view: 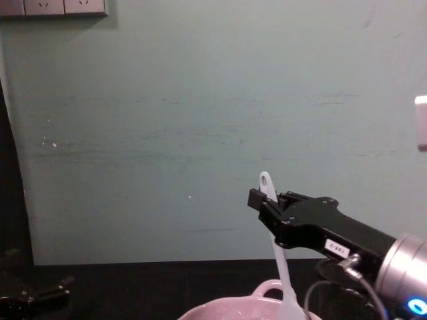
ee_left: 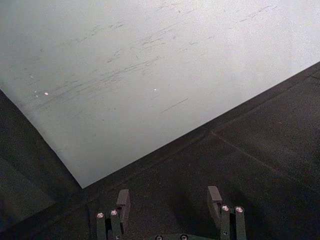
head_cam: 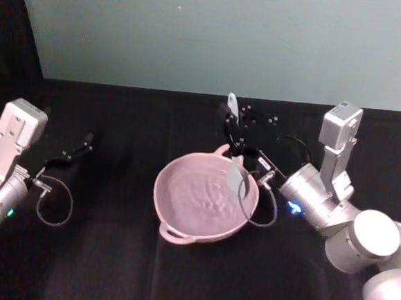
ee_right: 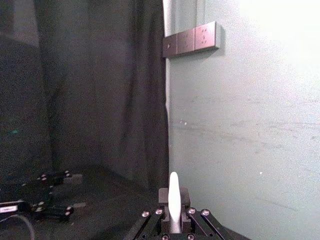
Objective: Use the one hand to pick up the spoon and stir the clear water in the bowl.
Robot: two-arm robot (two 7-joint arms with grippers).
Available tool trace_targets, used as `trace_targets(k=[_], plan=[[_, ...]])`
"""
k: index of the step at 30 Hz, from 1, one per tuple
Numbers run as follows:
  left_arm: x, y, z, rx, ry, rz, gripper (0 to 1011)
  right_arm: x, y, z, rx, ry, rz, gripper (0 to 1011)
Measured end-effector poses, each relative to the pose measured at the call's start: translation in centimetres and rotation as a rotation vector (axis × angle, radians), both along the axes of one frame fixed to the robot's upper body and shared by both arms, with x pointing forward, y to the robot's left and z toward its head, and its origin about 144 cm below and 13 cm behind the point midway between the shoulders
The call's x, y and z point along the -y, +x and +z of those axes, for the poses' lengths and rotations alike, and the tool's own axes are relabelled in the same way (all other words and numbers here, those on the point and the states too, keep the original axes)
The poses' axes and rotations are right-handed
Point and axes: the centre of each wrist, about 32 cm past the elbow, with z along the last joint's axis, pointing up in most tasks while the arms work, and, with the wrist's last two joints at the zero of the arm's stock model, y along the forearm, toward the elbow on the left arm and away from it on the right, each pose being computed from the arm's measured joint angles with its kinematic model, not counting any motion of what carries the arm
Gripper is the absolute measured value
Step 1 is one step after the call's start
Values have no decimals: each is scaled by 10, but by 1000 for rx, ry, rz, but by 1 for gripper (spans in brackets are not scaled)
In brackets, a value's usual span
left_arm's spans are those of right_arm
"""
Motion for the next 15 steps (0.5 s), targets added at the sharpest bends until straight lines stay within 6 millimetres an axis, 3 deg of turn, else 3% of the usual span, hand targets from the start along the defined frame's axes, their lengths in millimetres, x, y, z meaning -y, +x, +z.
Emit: trace_targets(k=[15], plan=[[0, 0, 0, 0, 0, 0, 1011, 41, -15, 56, -87, -165, 89, 119]])
